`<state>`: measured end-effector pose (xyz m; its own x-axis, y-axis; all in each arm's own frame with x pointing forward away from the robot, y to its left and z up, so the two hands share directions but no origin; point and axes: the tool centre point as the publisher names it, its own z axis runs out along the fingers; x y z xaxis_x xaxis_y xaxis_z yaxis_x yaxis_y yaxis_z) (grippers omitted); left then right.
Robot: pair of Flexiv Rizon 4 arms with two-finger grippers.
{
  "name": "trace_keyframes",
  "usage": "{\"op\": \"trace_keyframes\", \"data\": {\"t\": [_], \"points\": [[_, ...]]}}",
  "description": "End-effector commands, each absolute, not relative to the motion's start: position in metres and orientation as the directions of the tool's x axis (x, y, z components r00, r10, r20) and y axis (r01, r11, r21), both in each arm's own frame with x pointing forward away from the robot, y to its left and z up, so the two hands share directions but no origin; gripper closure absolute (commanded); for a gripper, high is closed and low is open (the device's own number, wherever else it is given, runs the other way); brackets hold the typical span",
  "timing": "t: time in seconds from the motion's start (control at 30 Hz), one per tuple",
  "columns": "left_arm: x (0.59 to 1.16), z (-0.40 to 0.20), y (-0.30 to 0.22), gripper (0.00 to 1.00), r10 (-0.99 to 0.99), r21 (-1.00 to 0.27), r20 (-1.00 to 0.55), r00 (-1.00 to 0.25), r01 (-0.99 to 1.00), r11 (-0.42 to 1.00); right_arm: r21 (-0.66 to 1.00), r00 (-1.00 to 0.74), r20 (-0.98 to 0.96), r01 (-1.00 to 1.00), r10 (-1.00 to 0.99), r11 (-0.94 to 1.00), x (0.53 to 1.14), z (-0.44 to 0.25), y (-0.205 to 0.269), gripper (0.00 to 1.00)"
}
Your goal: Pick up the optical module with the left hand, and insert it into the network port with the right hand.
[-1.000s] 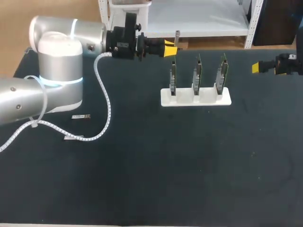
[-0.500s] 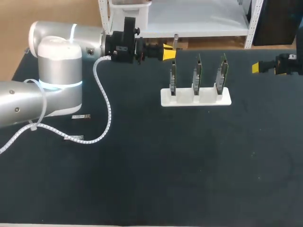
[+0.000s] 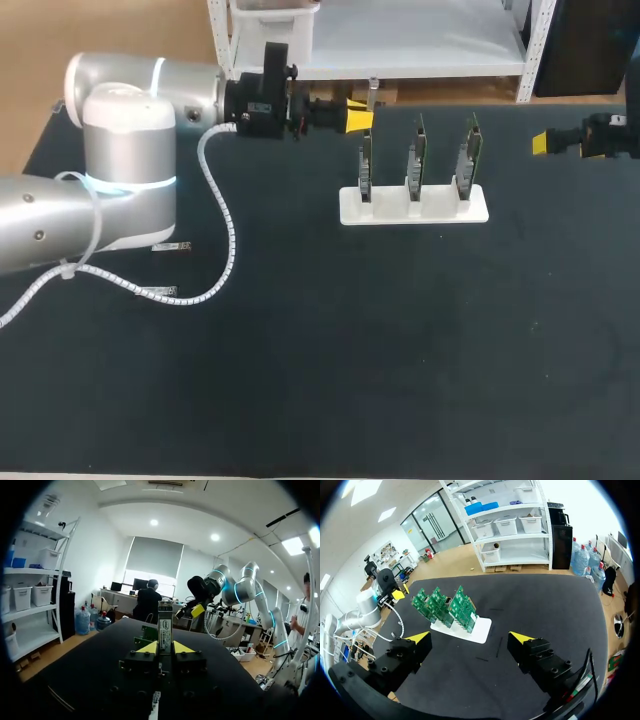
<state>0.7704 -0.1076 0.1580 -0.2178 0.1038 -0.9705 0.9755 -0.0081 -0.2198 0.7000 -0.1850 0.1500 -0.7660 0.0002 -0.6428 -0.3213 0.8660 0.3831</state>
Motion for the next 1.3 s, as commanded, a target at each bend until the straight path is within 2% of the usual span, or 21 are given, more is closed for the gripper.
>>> {"op": "trace_keyframes", "data": {"t": [0.03,0.63,0.83,0.93,1.07,1.3], "points": [[0.771,0.157,-0.108,1.0,0.093,-0.222,-0.971,-0.221,0.975,-0.003,0.383,-0.766,-0.643,-0.321,0.0,0.866,0.7,0.15,-0.185,0.0],[0.77,0.156,-0.11,1.0,0.085,-0.233,-0.969,-0.233,0.972,0.004,0.383,-0.766,-0.643,-0.321,0.0,0.866,0.7,0.15,-0.185,0.0],[0.77,0.156,-0.11,1.0,0.085,-0.233,-0.969,-0.233,0.972,0.004,0.369,-0.714,-0.694,-0.463,-0.092,0.806,0.721,0.164,-0.183,0.0],[0.77,0.156,-0.11,1.0,0.085,-0.233,-0.969,-0.233,0.972,0.004,0.326,-0.639,-0.741,-0.613,-0.208,0.72,0.735,0.178,-0.177,0.0],[0.77,0.156,-0.11,1.0,0.085,-0.233,-0.969,-0.233,0.972,0.004,0.327,-0.538,-0.77,-0.794,-0.342,0.513,0.751,0.191,-0.162,0.0],[0.77,0.156,-0.11,1.0,0.085,-0.233,-0.969,-0.233,0.972,0.004,0.242,-0.338,-0.778,-0.939,-0.529,0.245,0.768,0.203,-0.12,0.0]]}}
